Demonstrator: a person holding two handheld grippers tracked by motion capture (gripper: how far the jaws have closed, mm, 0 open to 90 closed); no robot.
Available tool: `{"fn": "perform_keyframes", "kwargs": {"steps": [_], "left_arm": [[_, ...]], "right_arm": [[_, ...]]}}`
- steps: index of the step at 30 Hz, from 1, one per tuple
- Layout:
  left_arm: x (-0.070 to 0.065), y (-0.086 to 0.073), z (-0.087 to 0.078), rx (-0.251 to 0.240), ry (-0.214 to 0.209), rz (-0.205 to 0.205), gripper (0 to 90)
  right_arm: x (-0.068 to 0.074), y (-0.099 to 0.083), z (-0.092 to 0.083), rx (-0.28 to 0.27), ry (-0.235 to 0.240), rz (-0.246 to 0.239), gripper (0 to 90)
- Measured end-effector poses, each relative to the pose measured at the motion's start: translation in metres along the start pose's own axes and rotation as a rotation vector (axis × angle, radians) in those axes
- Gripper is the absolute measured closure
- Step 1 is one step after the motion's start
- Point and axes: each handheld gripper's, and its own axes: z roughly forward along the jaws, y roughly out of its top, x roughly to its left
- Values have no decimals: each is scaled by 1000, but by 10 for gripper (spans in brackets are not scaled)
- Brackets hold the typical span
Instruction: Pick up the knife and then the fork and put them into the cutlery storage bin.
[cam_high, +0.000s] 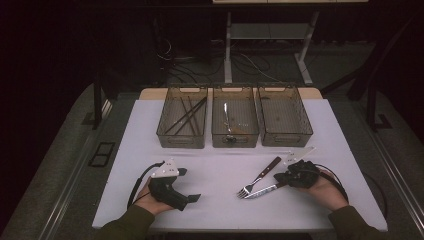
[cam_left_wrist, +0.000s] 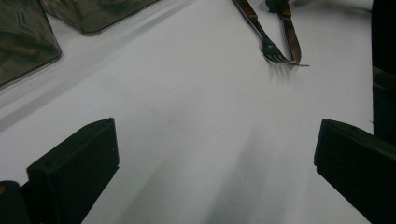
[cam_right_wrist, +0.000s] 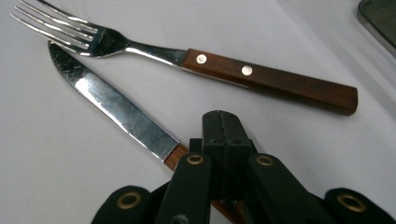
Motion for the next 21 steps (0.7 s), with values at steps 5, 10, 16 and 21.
{"fn": "perform_keyframes", "kwargs": {"steps": [5,10,16,21], "left_arm": [[0,0,0,1,-2,0,0],[0,0,0,1,-4,0,0],[0,0,0,3,-6,1,0],[-1,0,1,6,-6,0,0]], "right_arm": [[2,-5,-5,11,1,0,900],[4,-11,-10,25,7,-1,900],[7,-19,-17,35,5,-6,900],[10,-28,-24,44,11,-6,900]]}}
